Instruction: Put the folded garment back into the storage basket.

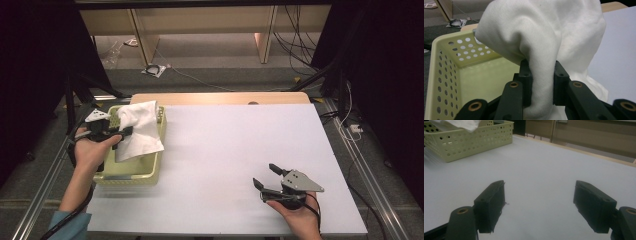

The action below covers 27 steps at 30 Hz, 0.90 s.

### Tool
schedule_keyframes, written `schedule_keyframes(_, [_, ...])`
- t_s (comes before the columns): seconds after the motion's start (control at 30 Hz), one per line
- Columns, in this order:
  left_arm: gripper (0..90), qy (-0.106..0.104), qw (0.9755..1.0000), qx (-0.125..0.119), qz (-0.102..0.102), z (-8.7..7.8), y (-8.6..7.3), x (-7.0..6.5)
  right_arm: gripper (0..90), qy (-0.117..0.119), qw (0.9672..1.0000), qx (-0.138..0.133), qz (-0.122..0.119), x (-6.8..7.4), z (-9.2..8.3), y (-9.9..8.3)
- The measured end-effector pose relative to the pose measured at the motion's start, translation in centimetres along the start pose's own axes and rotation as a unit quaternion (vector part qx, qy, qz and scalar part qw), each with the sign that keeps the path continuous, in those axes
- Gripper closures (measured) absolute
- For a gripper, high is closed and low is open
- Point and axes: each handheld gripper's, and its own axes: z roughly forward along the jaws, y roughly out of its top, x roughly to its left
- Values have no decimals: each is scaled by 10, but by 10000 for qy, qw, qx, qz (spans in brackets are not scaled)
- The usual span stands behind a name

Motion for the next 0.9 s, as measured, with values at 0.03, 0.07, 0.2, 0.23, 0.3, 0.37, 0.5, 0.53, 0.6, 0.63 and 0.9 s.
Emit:
schedule_keyframes(0.03, [740, -3, 10000, 21, -10, 0, -1, 1, 262, -1, 10000, 1, -2, 0, 0, 0])
schedule_keyframes(0.07, [741, -20, 10000, 50, -20, 1, -1, 2, 262, 0, 10000, -18, -1, 0, 0, 0])
schedule_keyframes(0.2, [741, -40, 9998, 175, -38, 3, -3, 4, 261, -5, 10000, 0, -6, 0, 0, 0])
schedule_keyframes(0.23, [740, -37, 9998, 198, -55, 4, -4, 5, 262, 1, 10000, -34, 9, 0, 1, 0])
schedule_keyframes(0.3, [741, -33, 9996, 255, -71, 5, -5, 7, 262, 3, 10000, -29, 16, 0, 1, 0])
schedule_keyframes(0.37, [740, -22, 9995, 307, -78, 7, -6, 10, 262, 2, 10000, -29, 13, 0, 1, 0])
schedule_keyframes(0.5, [740, -5, 9993, 359, -106, 8, -8, 13, 262, -8, 10000, 0, 2, 0, 0, 0])
schedule_keyframes(0.53, [741, -13, 9993, 354, -117, 8, -8, 13, 261, -7, 10000, -1, 1, 0, 0, 0])
schedule_keyframes(0.6, [740, -54, 9994, 331, -116, 6, -8, 11, 262, -7, 10000, 3, 1, 0, 0, 0])
schedule_keyframes(0.63, [741, -78, 9994, 305, -118, 5, -8, 10, 262, -2, 10000, -29, 7, 0, 1, 0])
schedule_keyframes(0.9, [740, -295, 9994, 131, -122, -4, 0, 3, 261, 3, 10000, -39, 2, 0, 1, 0])
